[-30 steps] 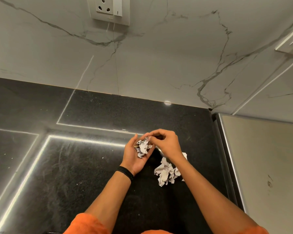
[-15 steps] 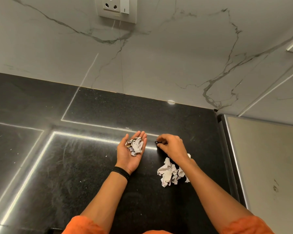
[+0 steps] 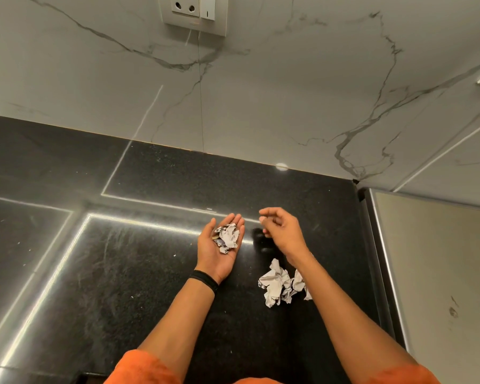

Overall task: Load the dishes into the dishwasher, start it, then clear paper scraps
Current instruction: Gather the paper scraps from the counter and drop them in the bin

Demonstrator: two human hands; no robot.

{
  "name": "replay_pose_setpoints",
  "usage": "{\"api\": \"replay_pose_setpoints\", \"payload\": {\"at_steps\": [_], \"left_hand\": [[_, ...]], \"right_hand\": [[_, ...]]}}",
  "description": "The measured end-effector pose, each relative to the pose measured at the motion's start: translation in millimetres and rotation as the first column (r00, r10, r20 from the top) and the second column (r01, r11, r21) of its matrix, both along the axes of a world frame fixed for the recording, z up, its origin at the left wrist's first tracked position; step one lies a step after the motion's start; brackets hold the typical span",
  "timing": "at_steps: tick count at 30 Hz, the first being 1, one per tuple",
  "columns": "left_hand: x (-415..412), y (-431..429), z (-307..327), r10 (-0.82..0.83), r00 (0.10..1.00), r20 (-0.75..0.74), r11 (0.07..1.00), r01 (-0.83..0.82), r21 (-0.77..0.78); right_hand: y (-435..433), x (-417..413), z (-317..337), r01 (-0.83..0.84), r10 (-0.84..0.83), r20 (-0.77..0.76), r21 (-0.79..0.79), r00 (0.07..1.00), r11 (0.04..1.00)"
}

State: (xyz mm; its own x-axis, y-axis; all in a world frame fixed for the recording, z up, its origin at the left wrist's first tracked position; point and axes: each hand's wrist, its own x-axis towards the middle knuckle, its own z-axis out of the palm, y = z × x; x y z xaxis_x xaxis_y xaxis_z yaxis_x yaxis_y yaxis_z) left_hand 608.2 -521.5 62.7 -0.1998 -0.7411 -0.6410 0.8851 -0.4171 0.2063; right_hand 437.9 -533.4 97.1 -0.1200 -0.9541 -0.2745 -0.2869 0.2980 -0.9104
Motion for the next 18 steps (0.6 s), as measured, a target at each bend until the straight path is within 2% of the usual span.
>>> {"api": "replay_pose_setpoints", "payload": {"at_steps": [1,3,5,8,16,18], "left_hand": [[-2.8,-0.4,-0.1,-0.012,1.0,0.0,1.0,0.012,-0.003],[-11.7,0.1,2.1,-0.035,0.999,-0.001,0.999,0.035,-0.011],[-22.3,0.8,3.6,-0.071,0.997,0.011,0.997,0.072,-0.022],[-35.3,1.8,3.0,-0.125,0.992,0.007,0.992,0.125,-0.03],[-46.4,5.0,14.7,-0.156,0.987,-0.034,0.987,0.155,-0.029],[-47.7,5.5,16.6,-0.164,0.985,-0.044,0.986,0.163,-0.026]], "right_hand": [[1.3,0.3,7.4,0.003,-0.003,0.092,-0.006,0.996,1.0],[6.3,4.0,20.9,-0.06,0.068,0.151,-0.057,0.986,0.997],[10.0,8.6,26.0,-0.116,0.129,0.109,-0.117,0.986,0.986],[12.8,7.3,23.5,-0.068,0.077,0.054,-0.161,0.996,0.985],[15.4,-17.7,25.3,-0.006,0.009,0.025,-0.128,1.0,0.992],[16.9,-31.0,27.7,0.016,-0.02,-0.024,-0.145,1.0,0.989]]}}
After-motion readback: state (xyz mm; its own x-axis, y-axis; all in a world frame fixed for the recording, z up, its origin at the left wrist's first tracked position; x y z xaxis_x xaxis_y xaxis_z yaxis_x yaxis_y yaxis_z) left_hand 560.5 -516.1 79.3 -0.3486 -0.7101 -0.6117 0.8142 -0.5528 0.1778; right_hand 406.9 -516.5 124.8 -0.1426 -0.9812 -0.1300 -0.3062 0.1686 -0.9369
